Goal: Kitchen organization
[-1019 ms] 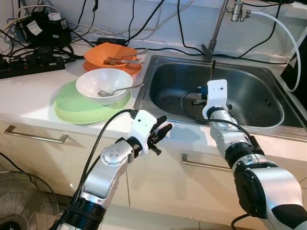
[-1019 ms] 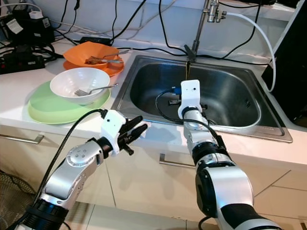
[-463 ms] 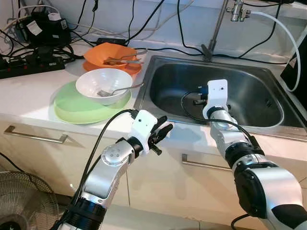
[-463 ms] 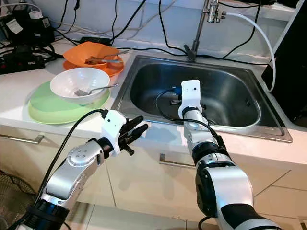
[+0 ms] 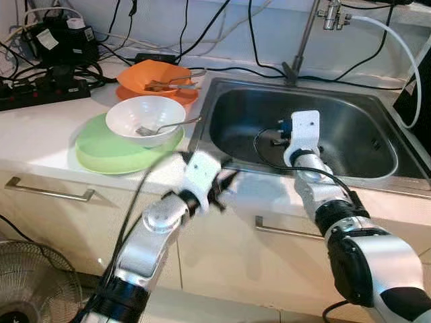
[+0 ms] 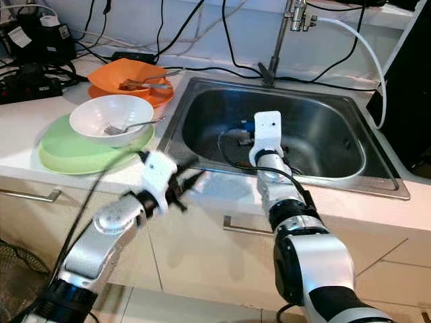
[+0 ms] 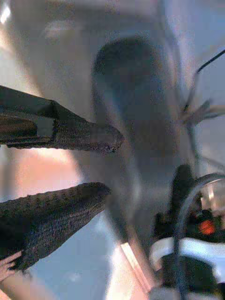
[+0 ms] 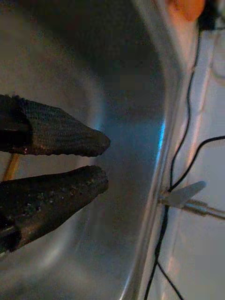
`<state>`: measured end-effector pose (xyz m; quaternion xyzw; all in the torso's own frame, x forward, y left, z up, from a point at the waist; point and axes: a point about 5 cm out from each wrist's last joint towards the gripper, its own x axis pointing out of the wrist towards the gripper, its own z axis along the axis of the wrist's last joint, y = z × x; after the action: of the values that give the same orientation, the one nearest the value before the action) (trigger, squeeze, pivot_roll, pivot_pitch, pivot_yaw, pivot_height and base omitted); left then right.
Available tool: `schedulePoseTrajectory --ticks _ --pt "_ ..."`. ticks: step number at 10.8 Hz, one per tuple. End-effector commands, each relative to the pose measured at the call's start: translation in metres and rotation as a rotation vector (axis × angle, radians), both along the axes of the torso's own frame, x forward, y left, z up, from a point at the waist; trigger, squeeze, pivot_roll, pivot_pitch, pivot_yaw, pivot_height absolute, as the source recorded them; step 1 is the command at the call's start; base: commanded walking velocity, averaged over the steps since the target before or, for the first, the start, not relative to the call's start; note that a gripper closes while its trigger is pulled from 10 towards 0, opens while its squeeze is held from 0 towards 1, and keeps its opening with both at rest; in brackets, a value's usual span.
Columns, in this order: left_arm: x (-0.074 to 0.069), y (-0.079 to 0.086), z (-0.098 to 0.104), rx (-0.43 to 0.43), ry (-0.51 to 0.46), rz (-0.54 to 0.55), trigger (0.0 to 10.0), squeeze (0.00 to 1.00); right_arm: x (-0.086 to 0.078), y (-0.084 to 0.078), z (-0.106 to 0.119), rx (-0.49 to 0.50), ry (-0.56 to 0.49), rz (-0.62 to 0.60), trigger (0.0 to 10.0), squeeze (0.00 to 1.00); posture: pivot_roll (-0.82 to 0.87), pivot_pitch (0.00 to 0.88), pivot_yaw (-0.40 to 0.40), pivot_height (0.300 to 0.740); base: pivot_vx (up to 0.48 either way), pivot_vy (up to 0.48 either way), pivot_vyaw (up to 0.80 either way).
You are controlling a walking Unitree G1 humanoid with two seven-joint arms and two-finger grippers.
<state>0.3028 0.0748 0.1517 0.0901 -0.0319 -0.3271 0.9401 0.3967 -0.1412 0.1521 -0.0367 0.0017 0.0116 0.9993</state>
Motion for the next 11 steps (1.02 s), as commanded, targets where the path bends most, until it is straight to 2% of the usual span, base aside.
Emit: schedulePoseTrajectory --ticks 1,2,3,4,6,7,9,11 --pt "0.004 0.001 0.006 0.003 -0.045 0.029 10.0 0.00 0.003 0.001 0.014 0.022 -0.066 0.007 10.0 0.00 0.25 0.000 -0.057 0.740 0.000 0.000 0.00" --pt "0.004 0.002 0.009 0.003 -0.070 0.040 10.0 0.00 0.003 0.003 0.016 0.028 -0.086 0.013 10.0 0.00 0.25 0.000 -0.057 0.740 0.000 0.000 0.00" --pt "0.006 0.008 0.018 0.028 -0.190 0.099 10.0 0.00 -0.001 0.003 0.030 0.010 -0.224 0.026 10.0 0.00 0.24 0.000 -0.057 0.740 0.000 0.000 0.00" --pt "0.005 0.008 0.021 0.026 -0.218 0.103 10.0 0.00 -0.005 0.000 0.033 0.003 -0.271 0.016 10.0 0.00 0.23 0.000 -0.057 0.740 0.000 0.000 0.00" --pt "0.005 0.008 0.019 0.008 -0.215 0.112 10.0 0.00 -0.018 0.002 0.030 -0.004 -0.348 0.046 10.0 0.00 0.21 0.000 -0.050 0.740 0.000 0.000 0.00" --pt "0.004 0.007 0.018 -0.001 -0.218 0.115 10.0 0.00 -0.029 0.005 0.020 -0.041 -0.370 0.099 10.0 0.00 0.21 0.000 -0.049 0.740 0.000 0.000 0.00" --pt "0.004 0.008 0.016 -0.009 -0.220 0.117 10.0 0.00 -0.047 -0.006 0.003 -0.065 -0.351 0.121 10.0 0.00 0.19 0.000 -0.043 0.740 0.000 0.000 0.00" --pt "0.003 0.009 0.016 -0.006 -0.235 0.122 10.0 0.00 -0.058 0.006 -0.006 -0.030 -0.336 0.153 10.0 0.00 0.19 0.000 -0.039 0.740 0.000 0.000 0.00"
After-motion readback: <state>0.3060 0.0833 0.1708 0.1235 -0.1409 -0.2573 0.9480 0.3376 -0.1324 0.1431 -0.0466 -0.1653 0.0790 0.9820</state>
